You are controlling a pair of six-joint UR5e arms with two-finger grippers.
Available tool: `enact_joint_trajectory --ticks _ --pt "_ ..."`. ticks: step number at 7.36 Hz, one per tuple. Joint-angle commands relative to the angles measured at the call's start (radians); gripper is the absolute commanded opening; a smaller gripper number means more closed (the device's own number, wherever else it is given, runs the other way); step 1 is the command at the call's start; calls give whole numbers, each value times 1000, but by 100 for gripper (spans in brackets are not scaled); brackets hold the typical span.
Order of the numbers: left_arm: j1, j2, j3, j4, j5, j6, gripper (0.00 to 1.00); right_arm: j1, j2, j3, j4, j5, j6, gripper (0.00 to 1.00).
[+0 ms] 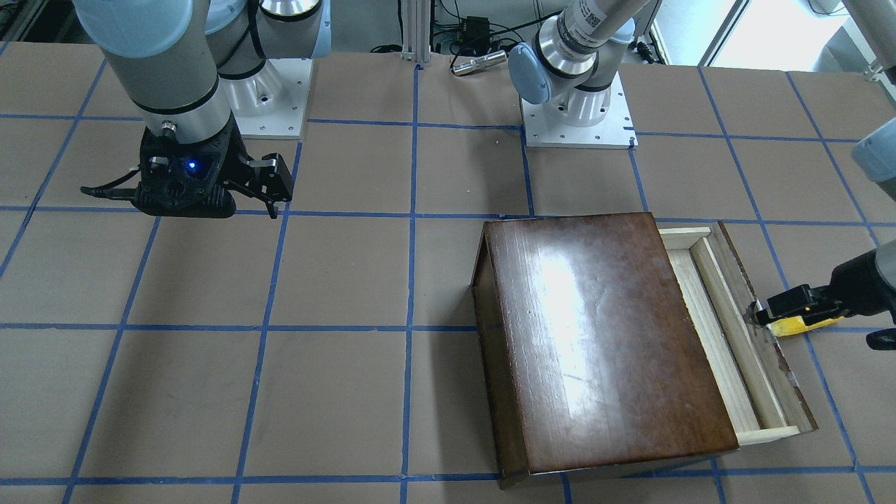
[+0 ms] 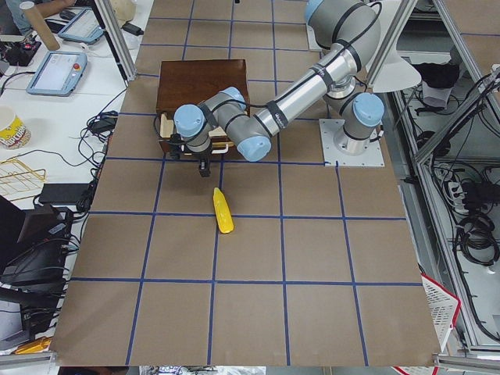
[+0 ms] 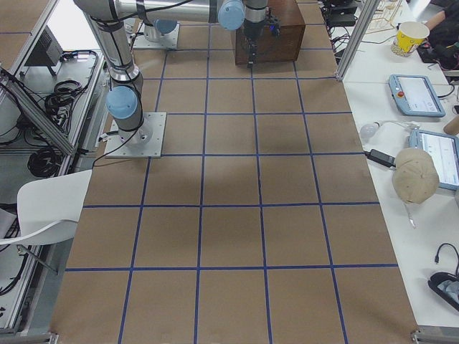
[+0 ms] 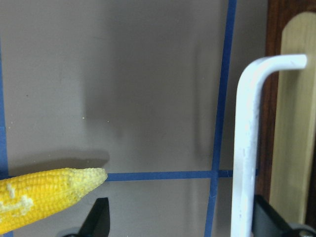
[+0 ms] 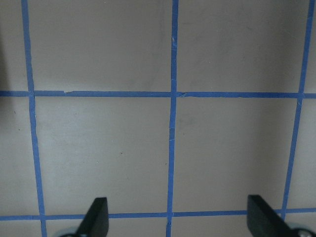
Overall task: Open drawer and put corn inside
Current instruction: 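Release the handle and move the left gripper toward the yellow corn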
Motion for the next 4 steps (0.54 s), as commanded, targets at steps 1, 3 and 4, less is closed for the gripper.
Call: enact_joint_trajectory --ticks 1,3,4 --pt "-1 25 42 -66 1 1 100 0 0 0 0 0 0 100" --pt "-1 36 62 -80 68 18 100 0 0 0 0 0 0 100" --pt "4 42 62 -79 102 56 100 0 0 0 0 0 0 100"
